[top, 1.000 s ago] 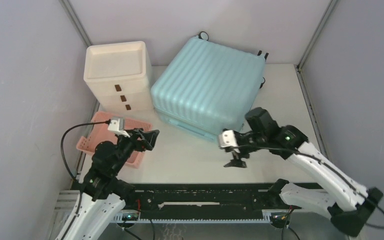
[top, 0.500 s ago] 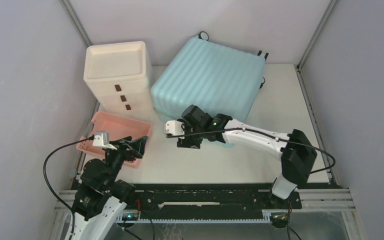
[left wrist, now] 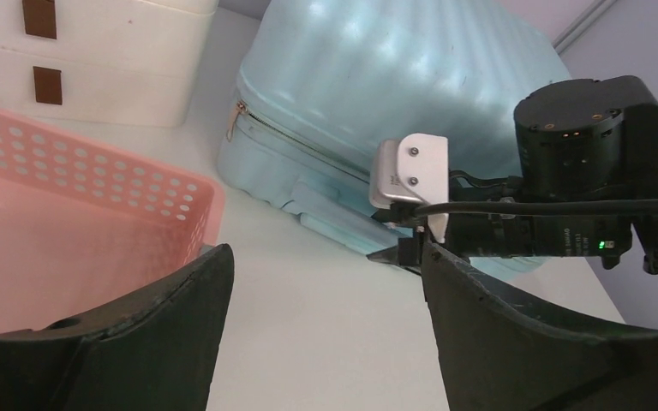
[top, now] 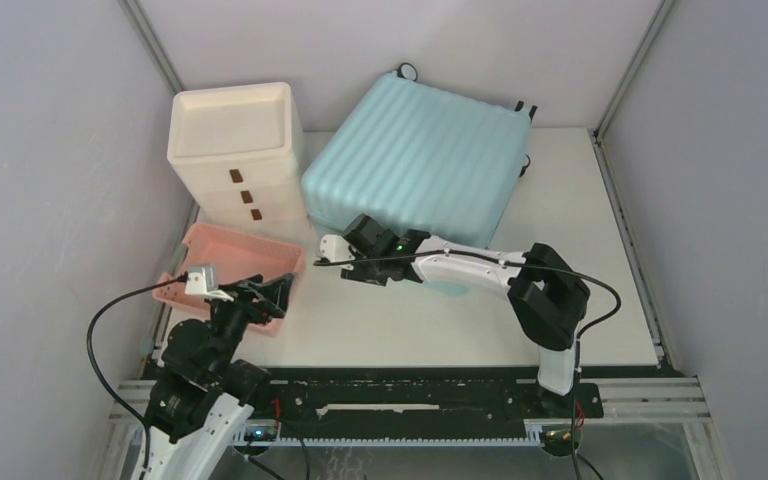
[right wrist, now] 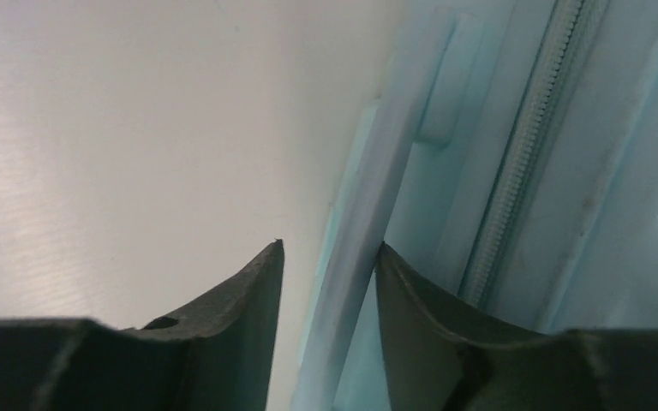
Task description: Open, take out, and arrange the luggage
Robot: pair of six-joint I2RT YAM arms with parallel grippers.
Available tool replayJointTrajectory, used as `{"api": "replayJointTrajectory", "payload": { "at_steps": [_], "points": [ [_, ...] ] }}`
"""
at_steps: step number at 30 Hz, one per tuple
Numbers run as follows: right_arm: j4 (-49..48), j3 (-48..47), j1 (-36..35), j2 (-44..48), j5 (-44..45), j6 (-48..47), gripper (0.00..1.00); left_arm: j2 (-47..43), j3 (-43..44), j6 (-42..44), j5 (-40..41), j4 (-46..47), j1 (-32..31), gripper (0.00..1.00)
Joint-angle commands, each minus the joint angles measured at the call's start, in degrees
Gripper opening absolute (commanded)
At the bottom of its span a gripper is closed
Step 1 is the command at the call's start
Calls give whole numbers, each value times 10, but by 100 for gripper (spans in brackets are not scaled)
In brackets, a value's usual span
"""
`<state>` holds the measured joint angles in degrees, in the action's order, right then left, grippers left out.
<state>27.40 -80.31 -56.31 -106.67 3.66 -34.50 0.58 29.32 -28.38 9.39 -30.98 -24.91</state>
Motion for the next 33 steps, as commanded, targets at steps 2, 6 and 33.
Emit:
{"api": "replayJointTrajectory", "payload": {
  "at_steps": [2,6,33],
  "points": [
    [-15,-4,12,-40,46,6,40,2,-16,12,-8,31,0,83],
    [-3,11,15,-29,30,12,20,3,-23,16,-25,44,-1,82],
    [218,302,372,412,-361,-210,0,355,-179,54,-134,565,-236,74]
  ]
}}
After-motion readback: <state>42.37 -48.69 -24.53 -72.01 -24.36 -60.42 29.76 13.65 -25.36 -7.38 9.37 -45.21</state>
